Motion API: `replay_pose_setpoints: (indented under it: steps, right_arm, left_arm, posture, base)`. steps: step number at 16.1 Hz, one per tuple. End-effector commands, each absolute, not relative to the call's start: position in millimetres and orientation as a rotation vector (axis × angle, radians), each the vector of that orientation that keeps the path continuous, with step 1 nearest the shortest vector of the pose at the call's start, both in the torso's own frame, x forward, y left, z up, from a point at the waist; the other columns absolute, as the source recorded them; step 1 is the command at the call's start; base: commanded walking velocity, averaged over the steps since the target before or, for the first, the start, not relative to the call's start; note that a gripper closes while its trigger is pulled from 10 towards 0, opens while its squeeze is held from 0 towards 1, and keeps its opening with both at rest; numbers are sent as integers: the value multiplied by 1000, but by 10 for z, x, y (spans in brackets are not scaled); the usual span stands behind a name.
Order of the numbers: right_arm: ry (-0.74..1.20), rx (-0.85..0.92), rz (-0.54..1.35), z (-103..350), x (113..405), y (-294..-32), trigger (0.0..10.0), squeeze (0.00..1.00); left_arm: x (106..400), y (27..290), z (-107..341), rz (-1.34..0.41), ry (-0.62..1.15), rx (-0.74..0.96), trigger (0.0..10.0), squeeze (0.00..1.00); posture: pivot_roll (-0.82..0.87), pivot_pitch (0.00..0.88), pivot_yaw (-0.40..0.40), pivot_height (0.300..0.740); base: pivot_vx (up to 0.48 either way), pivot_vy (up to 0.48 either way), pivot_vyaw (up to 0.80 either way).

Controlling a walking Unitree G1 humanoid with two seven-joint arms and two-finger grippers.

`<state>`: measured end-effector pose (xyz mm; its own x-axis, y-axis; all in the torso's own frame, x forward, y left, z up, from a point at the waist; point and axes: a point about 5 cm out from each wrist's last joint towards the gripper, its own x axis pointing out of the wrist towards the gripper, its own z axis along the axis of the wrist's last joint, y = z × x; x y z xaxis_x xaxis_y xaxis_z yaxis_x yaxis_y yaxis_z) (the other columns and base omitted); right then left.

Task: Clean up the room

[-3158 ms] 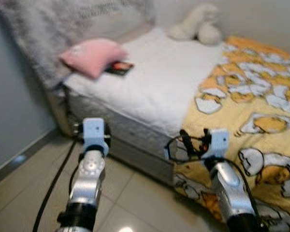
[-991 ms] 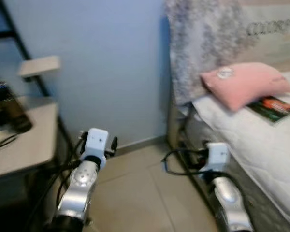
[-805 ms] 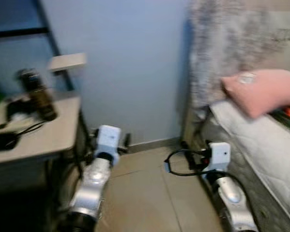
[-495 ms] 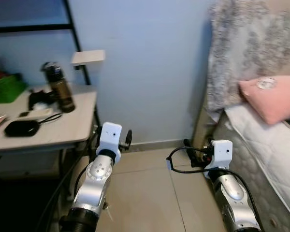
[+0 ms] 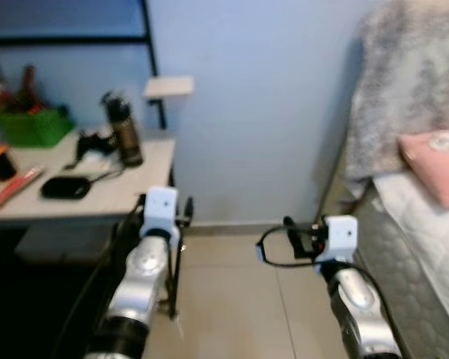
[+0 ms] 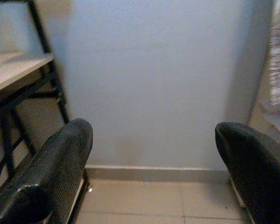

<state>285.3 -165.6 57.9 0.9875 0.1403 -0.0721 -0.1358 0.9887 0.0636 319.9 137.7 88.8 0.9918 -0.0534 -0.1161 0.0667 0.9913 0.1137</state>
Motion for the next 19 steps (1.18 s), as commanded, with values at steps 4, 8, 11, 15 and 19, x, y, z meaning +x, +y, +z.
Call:
replay_pose_setpoints:
  steps: [4, 8, 11, 15, 19]
  right_arm:
    - [59, 60, 84, 626, 2881, -1750, 10000, 0]
    - [64, 61, 96, 613, 2876, -1719, 10000, 0]
    - [66, 44, 122, 617, 2893, -1690, 10000, 0]
    - [90, -35, 113, 565, 2375, -1918, 10000, 0]
    - [140, -58, 96, 595, 2029, -2108, 10000, 0]
  left_arm:
    - [3342, 1344, 1013, -91, 81, 123, 10000, 0]
    - [3336, 1388, 1004, -75, 75, 113, 10000, 0]
    - [3344, 1417, 1005, -79, 61, 122, 10000, 0]
    - [2787, 1164, 832, -239, 117, 64, 10000, 0]
    - [2559, 1247, 1046, -260, 68, 38, 10000, 0]
  posture:
    - [118, 0, 70, 740]
    - [129, 0, 56, 740]
    - [150, 0, 41, 740]
    - [144, 0, 0, 740]
    - [139, 0, -14, 740]
  base:
    - [480, 0, 305]
    - [480, 0, 0]
    - [160, 0, 0]
    - [0, 0, 0]
    - [0, 0, 0]
